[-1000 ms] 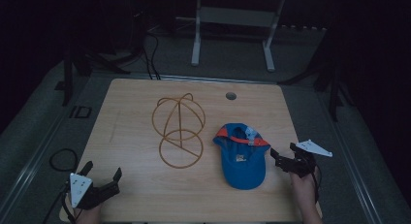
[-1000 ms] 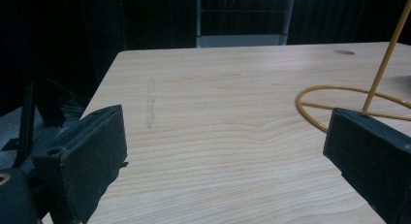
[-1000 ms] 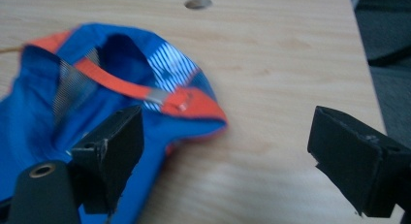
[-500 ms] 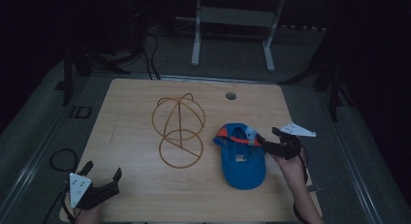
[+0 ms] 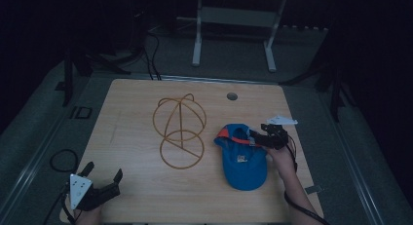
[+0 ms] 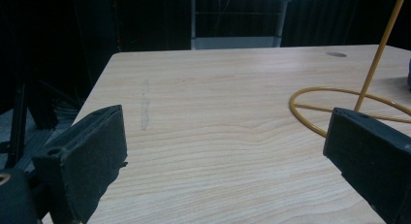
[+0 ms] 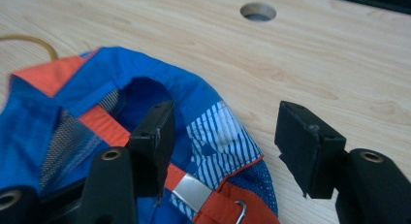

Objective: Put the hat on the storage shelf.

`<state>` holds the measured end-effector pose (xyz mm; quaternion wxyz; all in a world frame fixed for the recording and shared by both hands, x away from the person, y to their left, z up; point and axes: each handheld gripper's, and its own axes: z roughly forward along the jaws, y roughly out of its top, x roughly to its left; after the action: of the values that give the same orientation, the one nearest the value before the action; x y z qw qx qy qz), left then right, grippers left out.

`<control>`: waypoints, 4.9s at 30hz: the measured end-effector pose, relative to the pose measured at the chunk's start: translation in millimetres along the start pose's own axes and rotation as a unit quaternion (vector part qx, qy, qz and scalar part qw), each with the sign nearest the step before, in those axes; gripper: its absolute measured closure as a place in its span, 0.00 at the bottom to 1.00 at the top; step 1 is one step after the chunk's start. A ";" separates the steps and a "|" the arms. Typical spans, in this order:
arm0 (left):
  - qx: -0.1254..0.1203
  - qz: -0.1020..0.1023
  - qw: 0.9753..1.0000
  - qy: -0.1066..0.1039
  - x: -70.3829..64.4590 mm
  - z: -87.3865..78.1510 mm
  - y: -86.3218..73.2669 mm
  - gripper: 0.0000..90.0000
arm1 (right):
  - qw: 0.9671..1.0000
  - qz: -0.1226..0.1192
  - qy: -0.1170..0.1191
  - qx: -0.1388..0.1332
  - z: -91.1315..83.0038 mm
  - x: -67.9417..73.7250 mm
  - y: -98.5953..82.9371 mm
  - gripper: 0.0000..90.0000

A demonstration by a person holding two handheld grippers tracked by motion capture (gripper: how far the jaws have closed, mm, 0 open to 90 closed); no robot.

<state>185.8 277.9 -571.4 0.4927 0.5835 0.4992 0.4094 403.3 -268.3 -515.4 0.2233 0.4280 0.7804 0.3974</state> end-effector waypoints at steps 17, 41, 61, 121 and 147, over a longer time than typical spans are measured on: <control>-0.001 0.001 1.000 0.001 0.8 -1.6 0.3 0.03 | 0.998 -0.003 -0.005 0.060 41.1 5.9 -15.4 0.45; 0.004 0.004 1.000 0.012 -1.6 -2.0 2.4 0.03 | 0.998 -0.034 -0.006 0.049 23.7 18.7 -12.0 0.96; 0.034 0.001 0.999 0.017 -9.6 -3.2 10.1 0.03 | 0.998 -0.026 -0.014 -0.059 -57.9 27.0 45.0 0.97; 0.033 0.072 0.974 -0.211 -114.4 18.1 203.6 0.05 | 0.981 -0.073 0.018 -0.179 -184.4 43.4 91.1 0.96; 0.052 0.137 0.942 -0.301 -203.1 71.1 239.4 0.07 | 0.978 -0.087 0.051 -0.184 -193.7 56.7 77.9 0.96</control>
<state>263.8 62.0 -345.8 0.5276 0.7674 0.2634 0.2517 277.8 -278.7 -339.5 0.2918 0.2893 0.7384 0.5347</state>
